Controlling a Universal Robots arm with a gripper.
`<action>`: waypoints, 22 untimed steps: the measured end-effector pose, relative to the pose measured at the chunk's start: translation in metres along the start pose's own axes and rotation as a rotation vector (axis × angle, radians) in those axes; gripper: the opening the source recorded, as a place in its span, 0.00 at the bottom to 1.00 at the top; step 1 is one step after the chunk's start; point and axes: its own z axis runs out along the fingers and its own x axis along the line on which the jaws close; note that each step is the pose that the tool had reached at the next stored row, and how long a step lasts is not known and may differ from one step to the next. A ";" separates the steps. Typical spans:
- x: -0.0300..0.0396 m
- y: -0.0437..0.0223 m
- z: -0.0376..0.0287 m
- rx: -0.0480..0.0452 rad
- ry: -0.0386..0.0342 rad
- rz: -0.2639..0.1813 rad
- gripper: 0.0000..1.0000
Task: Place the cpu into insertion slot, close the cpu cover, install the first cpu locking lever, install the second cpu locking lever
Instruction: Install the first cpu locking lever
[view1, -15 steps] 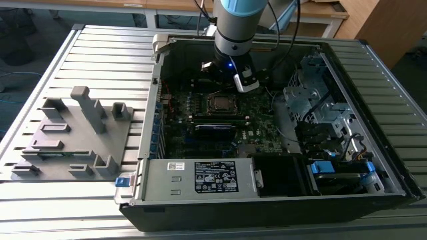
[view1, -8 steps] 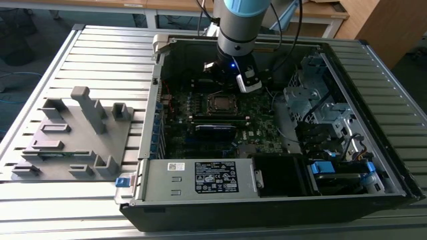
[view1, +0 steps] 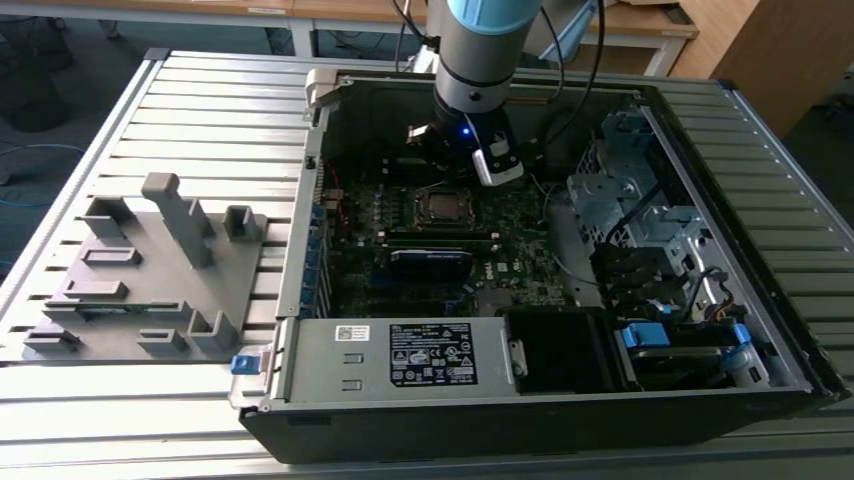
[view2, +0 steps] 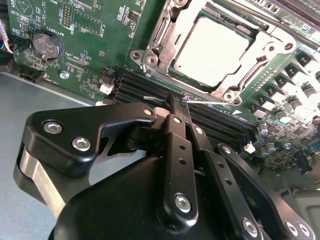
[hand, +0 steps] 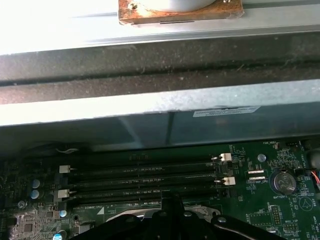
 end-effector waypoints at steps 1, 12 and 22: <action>0.0000 -0.0001 0.0002 0.0001 -0.0002 0.000 0.10; 0.0000 -0.0011 0.0039 -0.0003 -0.0032 -0.001 0.10; 0.0002 0.0009 0.0064 -0.0001 -0.0197 0.052 0.10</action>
